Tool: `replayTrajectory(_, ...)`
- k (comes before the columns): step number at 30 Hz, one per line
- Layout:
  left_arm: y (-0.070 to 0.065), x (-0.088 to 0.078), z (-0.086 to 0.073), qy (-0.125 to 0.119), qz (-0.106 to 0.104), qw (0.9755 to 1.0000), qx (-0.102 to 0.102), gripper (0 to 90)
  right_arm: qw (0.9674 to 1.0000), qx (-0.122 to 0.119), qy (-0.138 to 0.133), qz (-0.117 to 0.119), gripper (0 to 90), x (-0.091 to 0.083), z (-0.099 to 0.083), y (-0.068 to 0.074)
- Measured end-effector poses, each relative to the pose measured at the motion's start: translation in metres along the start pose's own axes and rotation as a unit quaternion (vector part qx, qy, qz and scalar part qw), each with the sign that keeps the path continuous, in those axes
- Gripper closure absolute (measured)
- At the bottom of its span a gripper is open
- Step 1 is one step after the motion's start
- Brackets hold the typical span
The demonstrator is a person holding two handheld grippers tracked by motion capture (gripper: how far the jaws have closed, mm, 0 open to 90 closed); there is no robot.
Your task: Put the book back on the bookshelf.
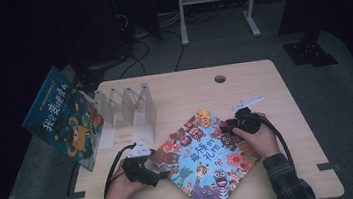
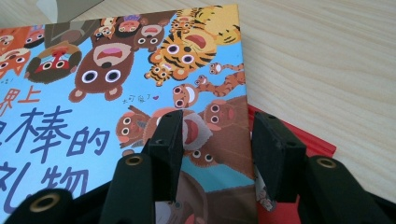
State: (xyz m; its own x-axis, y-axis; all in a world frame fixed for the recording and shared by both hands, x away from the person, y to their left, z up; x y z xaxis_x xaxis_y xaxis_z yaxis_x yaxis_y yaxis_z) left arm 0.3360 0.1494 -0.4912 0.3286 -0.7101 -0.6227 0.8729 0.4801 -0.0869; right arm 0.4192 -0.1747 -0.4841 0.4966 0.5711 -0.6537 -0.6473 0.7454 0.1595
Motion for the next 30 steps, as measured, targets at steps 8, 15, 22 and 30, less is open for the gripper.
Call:
replayTrajectory(8,0.000,0.000,-0.001,0.002,0.000,1.0000,-0.002,0.8,1.0000,-0.002,-0.007,-0.006,52.9,-0.017,-0.007,-0.006)
replayTrajectory(15,0.000,0.000,-0.002,0.004,0.001,1.0000,-0.002,0.8,0.9998,-0.001,-0.015,-0.009,53.2,-0.038,-0.018,-0.008)
replayTrajectory(22,0.000,0.000,-0.002,0.005,0.000,1.0000,-0.003,0.8,0.9998,0.002,-0.017,-0.011,53.1,-0.056,-0.036,-0.008)
replayTrajectory(30,0.000,0.000,-0.003,0.008,0.001,1.0000,-0.001,0.8,0.9998,0.001,-0.016,-0.014,53.2,-0.069,-0.051,-0.006)
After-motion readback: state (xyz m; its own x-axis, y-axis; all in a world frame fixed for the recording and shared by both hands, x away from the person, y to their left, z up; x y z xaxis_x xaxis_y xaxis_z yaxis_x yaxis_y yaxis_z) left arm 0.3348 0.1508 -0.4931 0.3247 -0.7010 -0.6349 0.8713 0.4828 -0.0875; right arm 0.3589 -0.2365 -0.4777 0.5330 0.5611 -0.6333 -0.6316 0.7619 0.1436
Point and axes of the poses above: each handheld gripper's, and its own axes: x roughly forward along the jaws, z roughly out of its top, y roughly to its left, the point moved 5 cm from there along x, roughly forward along the jaws, and after that the axes turned 2 degrees about -y, right-handed, at the moved point
